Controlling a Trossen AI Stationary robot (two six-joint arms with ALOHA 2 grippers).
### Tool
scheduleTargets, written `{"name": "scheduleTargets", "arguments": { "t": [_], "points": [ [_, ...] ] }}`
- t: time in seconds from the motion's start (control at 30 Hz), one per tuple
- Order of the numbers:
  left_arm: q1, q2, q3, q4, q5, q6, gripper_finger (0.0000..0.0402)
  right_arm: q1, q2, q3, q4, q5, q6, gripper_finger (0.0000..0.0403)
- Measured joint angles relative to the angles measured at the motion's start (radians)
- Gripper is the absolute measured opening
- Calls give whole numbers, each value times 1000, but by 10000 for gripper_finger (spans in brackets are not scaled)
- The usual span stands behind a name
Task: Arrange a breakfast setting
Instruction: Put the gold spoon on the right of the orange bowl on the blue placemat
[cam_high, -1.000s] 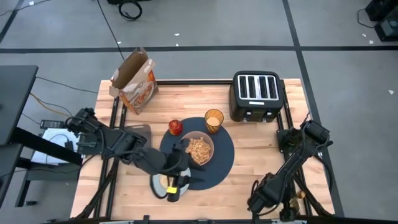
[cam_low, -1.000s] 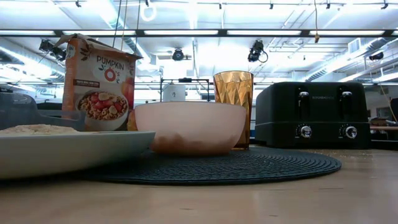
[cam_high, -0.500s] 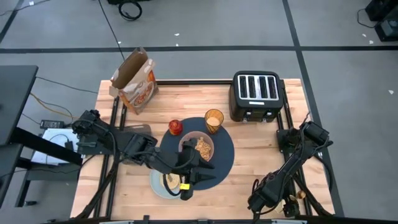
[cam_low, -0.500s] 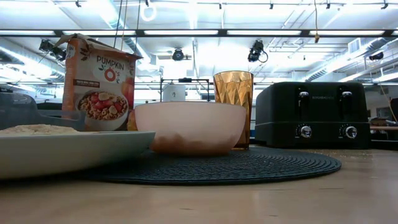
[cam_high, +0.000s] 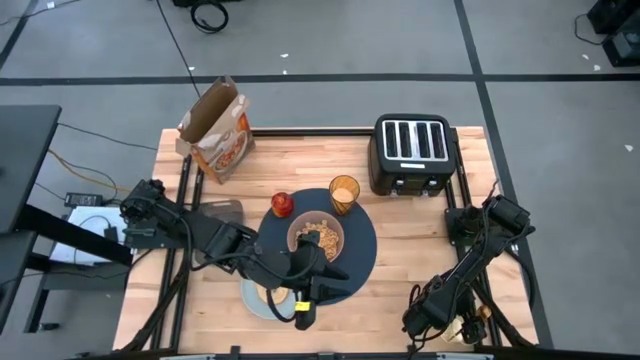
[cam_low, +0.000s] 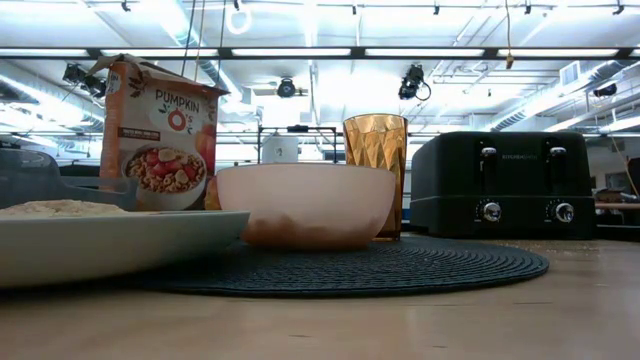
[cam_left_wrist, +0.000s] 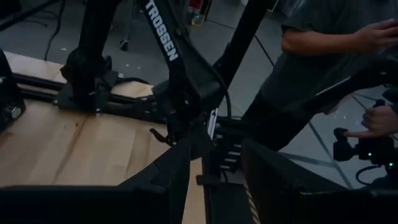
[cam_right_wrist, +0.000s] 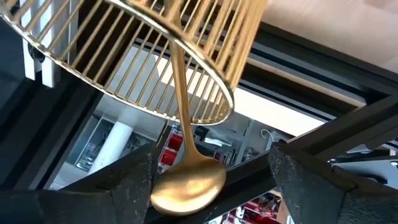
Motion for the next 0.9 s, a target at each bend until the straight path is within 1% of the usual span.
{"name": "scheduleTargets", "arguments": {
  "t": [0.1,0.33,0.47,0.6,0.9],
  "points": [
    [0,0,0,5,-2,3,151,0,0,0,4,8,3,295],
    [0,0,0,10,-2,7,151,-3,0,0,4,12,41,232],
    [3,0,0,10,-2,9,151,-17,0,0,2,10,75,203],
    [3,0,0,11,-2,39,151,-34,0,0,0,3,114,186],
    [3,0,0,10,-2,42,151,-74,0,0,-11,-47,155,162]
  ]
}}
